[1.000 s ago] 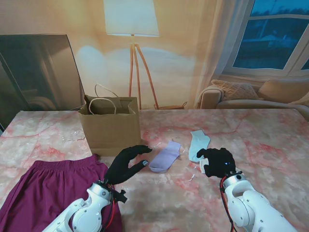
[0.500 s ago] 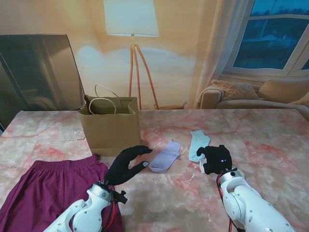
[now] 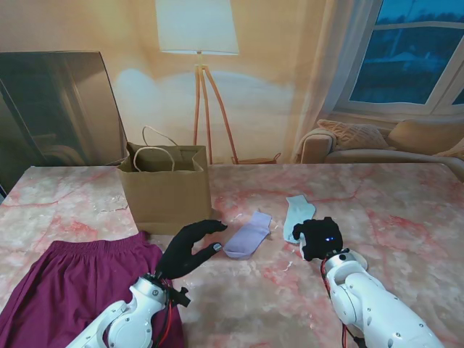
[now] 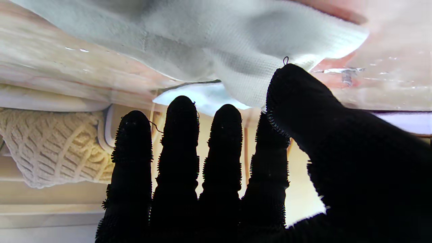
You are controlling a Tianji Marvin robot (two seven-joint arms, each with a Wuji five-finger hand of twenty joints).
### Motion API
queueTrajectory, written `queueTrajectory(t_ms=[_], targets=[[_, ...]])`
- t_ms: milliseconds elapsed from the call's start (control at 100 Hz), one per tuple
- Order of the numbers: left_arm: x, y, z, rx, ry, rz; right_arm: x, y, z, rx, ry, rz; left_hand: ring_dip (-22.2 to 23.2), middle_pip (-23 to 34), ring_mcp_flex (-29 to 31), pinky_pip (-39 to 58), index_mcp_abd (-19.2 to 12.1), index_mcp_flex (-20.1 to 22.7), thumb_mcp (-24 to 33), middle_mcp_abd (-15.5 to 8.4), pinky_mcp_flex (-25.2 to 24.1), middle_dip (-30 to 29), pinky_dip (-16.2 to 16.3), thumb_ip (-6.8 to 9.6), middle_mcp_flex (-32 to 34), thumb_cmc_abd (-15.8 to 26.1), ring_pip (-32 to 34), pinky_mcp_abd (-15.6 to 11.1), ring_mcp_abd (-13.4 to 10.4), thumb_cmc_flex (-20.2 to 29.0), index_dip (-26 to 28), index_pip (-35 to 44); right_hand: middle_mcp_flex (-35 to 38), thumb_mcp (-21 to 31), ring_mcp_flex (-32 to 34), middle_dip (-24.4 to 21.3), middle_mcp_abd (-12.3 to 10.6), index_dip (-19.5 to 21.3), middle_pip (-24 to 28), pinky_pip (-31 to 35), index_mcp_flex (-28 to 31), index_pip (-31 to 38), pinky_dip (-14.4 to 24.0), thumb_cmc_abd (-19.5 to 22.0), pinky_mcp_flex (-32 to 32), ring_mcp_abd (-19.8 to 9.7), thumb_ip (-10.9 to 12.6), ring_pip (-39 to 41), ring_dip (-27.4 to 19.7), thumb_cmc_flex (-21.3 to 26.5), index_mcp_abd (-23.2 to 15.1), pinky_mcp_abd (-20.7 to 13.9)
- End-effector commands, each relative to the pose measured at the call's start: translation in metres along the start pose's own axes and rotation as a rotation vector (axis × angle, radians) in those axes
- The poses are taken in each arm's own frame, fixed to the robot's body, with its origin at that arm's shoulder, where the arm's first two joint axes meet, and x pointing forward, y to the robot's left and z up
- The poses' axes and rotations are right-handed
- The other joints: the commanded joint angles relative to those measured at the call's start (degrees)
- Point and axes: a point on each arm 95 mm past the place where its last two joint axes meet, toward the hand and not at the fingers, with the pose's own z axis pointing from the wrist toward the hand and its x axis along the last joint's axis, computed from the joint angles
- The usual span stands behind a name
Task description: Fold the socks and the shorts into the kraft paper bag
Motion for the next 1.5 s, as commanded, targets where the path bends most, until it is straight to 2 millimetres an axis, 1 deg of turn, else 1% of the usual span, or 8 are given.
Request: queueTrajectory(t_ms=[0, 220, 260, 430, 590, 940, 1310, 1490], targets=[[0.001, 0.001, -0.002, 0.002, -0.001, -0.01, -0.001, -0.003, -0.001, 0.008, 0.006, -0.027, 0.0, -1.1, 0.0, -0.3, -0.5, 1.1, -1.2, 0.0, 0.0, -0.2, -0.2, 2.64, -1.0, 1.8, -0.6, -0.8, -1.4, 0.2, 0.8, -0.3, 1.0, 1.3, 0.1, 1.1, -2.0, 0.8, 1.7, 2.8, 1.4, 2.0, 2.5, -2.5, 0.5, -1.5, -2.9, 2.5, 2.5, 1.5, -1.1, 1.4], [0.0, 0.001, -0.003, 0.006, -0.004, -0.017, -0.004, -0.006, 0.001, 0.012, -0.006, -0.07, 0.0, -1.1, 0.0, -0.1, -0.5, 1.2, -1.1, 0.2, 0.1, -0.1, -0.1, 2.67, -0.8, 1.8, -0.6, -0.7, -1.1, 0.3, 1.0, -0.2, 2.1, 0.8, 0.6, 1.3, -1.7, 0.5, 1.3, 3.2, 2.3, 1.8, 2.4, -0.4, 0.7, -1.4, -3.6, 2.8, 2.5, 4.8, -1.3, 1.6], [0.0, 0.001, -0.003, 0.005, -0.005, -0.019, -0.004, -0.006, 0.002, 0.008, -0.007, -0.077, 0.0, -1.1, 0.1, -0.1, -0.5, 1.2, -1.2, 0.2, 0.1, -0.1, -0.1, 2.66, -0.8, 1.8, -0.6, -0.7, -1.2, 0.3, 1.0, -0.2, 2.6, 0.3, 0.9, 1.3, -1.7, -2.6, 1.0, 3.6, 2.5, 3.9, 2.0, -0.2, 1.0, -1.4, -3.5, 3.0, 2.2, 5.0, -2.0, 1.6], [-0.001, 0.0, -0.003, 0.006, -0.005, -0.02, -0.004, -0.008, 0.004, -0.021, -0.01, -0.055, 0.1, -1.1, 0.2, 0.0, -0.6, 1.3, -1.2, 0.2, 0.1, -0.1, 0.0, 2.68, -0.6, 1.9, -0.5, -0.5, -1.1, 0.2, 1.1, 0.0, 3.8, -2.0, 1.6, 0.0, -1.5, -7.2, 0.8, 4.8, 4.8, 14.4, 2.0, 3.6, 1.3, -1.0, -3.8, 3.4, 1.9, 2.0, -8.4, 1.8], [-0.002, 0.0, -0.003, 0.004, -0.008, -0.023, -0.003, -0.008, 0.004, -0.046, -0.002, -0.016, 0.1, -1.1, 0.3, 0.0, -0.7, 1.8, -1.3, 0.3, 0.1, 0.0, 0.0, 2.69, -0.4, 2.1, -0.4, -0.5, -1.0, 0.2, 1.2, 0.2, 5.0, -2.7, 2.4, -3.4, -0.6, -8.0, -1.6, 5.2, 9.9, 16.5, 2.2, 6.9, 1.5, -0.7, -3.5, 1.9, 0.7, 0.3, -11.2, 1.8], [-0.003, -0.001, -0.003, 0.003, -0.01, -0.027, -0.005, -0.002, -0.001, -0.066, 0.005, 0.034, 0.1, -1.2, 0.4, -0.1, -0.7, 1.8, -1.7, 0.4, 0.0, 0.0, -0.1, 2.78, -0.3, 2.3, -0.4, -0.3, -0.8, 0.3, 1.2, 0.3, 5.8, -3.6, 1.9, -6.0, 0.0, -11.8, -3.3, 5.0, 9.3, 15.0, 2.4, 17.4, 0.3, 0.0, -2.5, 0.4, -0.4, -6.0, -12.2, 1.8], [-0.003, -0.001, -0.004, 0.003, -0.01, -0.03, -0.015, 0.004, -0.011, -0.059, -0.09, 0.261, 0.1, -1.3, 0.4, -0.2, -0.8, 1.9, -2.0, 0.5, 0.0, 0.1, -0.1, 2.89, -0.2, 2.4, -0.5, -0.2, -0.8, 0.3, 1.3, 0.2, 1.0, -0.7, -3.6, -9.8, 1.1, -8.5, -8.5, 1.1, 10.5, 14.8, 3.2, 13.7, -3.5, -0.2, -2.7, -7.1, -4.3, -3.1, -13.3, 1.4], [-0.004, -0.001, -0.003, 0.004, -0.011, -0.029, -0.022, 0.004, -0.015, -0.061, -0.11, 0.308, 0.2, -1.3, 0.4, -0.2, -0.9, 2.1, -2.1, 0.6, 0.1, 0.1, -0.1, 2.91, -0.1, 2.5, -0.5, -0.1, -0.7, 0.3, 1.3, 0.3, 3.6, -2.6, -3.8, -13.6, 1.1, -14.1, -10.0, 0.2, 9.7, 14.2, 5.2, 14.0, -4.1, 0.3, -3.1, -7.3, -4.5, -4.8, -12.4, 1.7]])
